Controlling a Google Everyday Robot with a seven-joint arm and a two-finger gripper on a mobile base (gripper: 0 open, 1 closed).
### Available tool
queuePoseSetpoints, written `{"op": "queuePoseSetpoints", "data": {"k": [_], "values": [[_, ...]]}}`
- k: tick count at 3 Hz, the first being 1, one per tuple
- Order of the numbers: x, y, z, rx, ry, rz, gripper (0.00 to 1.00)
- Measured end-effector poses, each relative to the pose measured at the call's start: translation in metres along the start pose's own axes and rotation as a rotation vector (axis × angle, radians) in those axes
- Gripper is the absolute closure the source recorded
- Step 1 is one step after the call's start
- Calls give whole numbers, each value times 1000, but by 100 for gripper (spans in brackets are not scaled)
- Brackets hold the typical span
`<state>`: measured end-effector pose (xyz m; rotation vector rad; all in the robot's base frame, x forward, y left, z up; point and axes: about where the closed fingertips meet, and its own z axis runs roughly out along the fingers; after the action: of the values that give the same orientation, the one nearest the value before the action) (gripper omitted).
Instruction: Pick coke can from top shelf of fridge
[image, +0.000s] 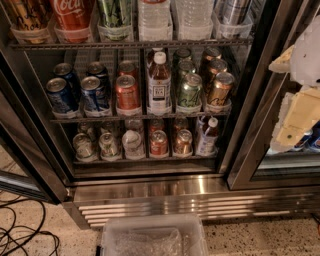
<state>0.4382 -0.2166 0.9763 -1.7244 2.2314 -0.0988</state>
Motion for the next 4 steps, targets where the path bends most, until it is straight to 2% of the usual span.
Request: {"op": "queuePoseSetpoints", "data": {"k": [1, 2, 3, 4], "values": [[0, 0, 0, 0, 0, 0, 0], [-12, 5, 17, -51, -7, -19, 0], [-46, 22, 66, -202, -71, -81, 0], [-67, 33, 93, -293, -115, -116, 0]]}}
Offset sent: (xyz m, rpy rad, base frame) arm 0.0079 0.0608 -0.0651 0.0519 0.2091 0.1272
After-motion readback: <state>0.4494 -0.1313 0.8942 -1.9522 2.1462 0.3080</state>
